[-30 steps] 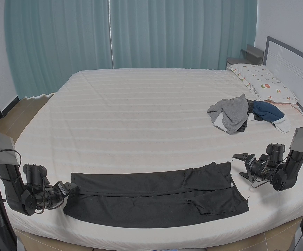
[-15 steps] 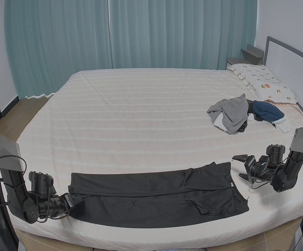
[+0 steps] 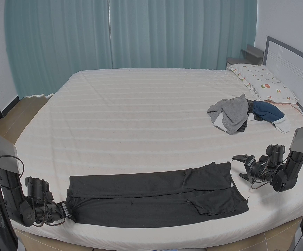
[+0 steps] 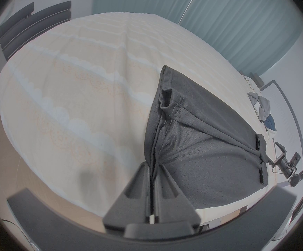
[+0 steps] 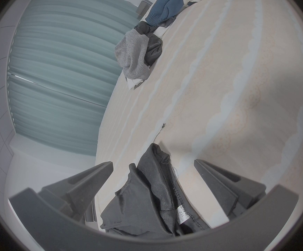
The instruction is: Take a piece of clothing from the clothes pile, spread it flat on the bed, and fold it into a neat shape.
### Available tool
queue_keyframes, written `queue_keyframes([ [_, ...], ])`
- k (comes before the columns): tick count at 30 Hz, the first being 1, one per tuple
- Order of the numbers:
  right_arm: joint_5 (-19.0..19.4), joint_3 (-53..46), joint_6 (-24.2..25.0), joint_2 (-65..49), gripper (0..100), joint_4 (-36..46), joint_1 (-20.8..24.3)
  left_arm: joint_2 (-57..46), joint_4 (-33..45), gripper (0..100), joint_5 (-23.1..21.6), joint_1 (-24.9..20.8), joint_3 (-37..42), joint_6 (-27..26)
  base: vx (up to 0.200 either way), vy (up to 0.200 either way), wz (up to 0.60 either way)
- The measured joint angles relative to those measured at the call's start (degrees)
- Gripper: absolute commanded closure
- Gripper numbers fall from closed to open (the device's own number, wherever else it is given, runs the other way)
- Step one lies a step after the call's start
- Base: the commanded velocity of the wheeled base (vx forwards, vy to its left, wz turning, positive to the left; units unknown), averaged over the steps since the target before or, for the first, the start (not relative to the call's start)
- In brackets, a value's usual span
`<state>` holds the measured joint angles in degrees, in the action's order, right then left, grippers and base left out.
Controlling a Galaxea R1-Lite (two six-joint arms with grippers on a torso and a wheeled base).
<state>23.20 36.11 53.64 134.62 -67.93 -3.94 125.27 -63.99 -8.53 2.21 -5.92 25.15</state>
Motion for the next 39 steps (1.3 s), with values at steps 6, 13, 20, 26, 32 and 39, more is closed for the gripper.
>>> queue_keyframes([
  [6,0.0,0.0,0.0,0.0,0,0.0,0.0,0.0,0.0,0,0.2,0.2,0.1,0.0,0.0,0.0,0.0],
  [13,0.0,0.0,0.0,0.0,0,0.0,0.0,-2.1,-0.5,0,-2.3,1.9,-0.1,0.2,0.0,0.0,0.0],
  [20,0.0,0.0,0.0,0.0,0,0.0,0.1,-6.0,0.0,0,-4.7,4.7,-3.1,1.0,0.0,0.0,0.0],
  [26,0.0,0.0,-0.1,0.1,0,0.0,0.1,-6.4,0.9,0,-6.9,4.9,-8.0,2.1,0.0,0.0,0.0],
  [32,0.0,0.0,-1.5,0.2,0,0.0,0.2,-3.2,1.9,0,-9.7,4.8,-12.0,-2.5,0.0,0.0,0.0],
  [39,0.0,-0.2,-2.4,0.4,0,0.0,0.3,1.3,3.3,0,-10.3,4.0,-15.2,-6.2,0.0,0.0,0.0],
])
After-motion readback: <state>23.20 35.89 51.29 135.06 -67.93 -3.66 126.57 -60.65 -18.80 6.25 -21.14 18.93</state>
